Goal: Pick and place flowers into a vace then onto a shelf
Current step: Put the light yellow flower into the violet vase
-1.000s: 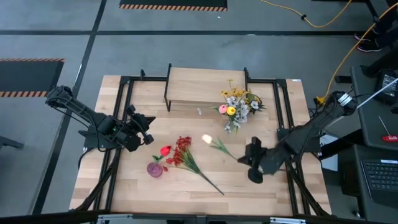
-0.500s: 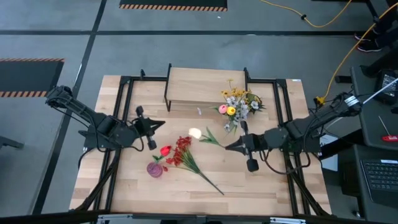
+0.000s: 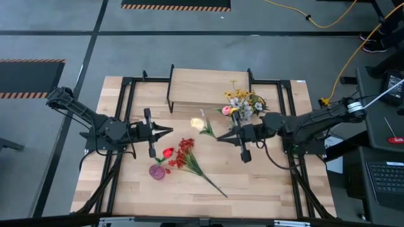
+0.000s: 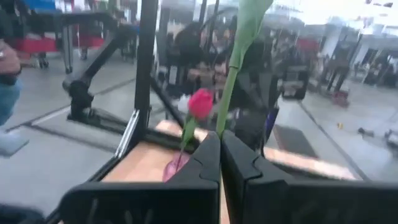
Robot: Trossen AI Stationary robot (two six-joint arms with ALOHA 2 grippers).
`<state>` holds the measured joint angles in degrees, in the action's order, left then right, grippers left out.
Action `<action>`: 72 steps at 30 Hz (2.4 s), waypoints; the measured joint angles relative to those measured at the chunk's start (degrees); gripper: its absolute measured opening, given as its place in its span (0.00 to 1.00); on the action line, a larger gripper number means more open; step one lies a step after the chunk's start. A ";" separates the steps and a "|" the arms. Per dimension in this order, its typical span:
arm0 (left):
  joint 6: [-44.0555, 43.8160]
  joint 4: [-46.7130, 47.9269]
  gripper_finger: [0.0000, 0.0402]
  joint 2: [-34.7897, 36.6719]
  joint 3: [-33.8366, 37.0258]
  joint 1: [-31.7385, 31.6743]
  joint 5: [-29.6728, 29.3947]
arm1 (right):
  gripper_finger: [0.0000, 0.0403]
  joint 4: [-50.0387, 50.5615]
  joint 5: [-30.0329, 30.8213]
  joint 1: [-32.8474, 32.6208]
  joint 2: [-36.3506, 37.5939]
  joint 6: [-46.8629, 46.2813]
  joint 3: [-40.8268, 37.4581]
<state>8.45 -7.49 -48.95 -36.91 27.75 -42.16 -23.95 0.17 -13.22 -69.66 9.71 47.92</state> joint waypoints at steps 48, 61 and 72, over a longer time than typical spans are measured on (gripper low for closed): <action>-0.31 -21.16 0.37 -11.41 0.00 -13.31 31.97 | 0.00 -27.82 -22.89 9.80 -29.43 0.24 19.65; 0.51 -22.34 0.35 -11.39 -0.02 -15.83 32.07 | 0.00 -29.00 -22.86 10.45 -29.43 2.76 19.65; -2.78 -21.86 0.26 -12.30 -0.02 -18.69 37.19 | 0.00 -29.06 -22.80 10.87 -29.43 2.80 19.65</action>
<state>5.67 -29.35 -61.25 -36.93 9.05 -4.97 -53.01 -22.63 -2.35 -99.09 12.51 67.57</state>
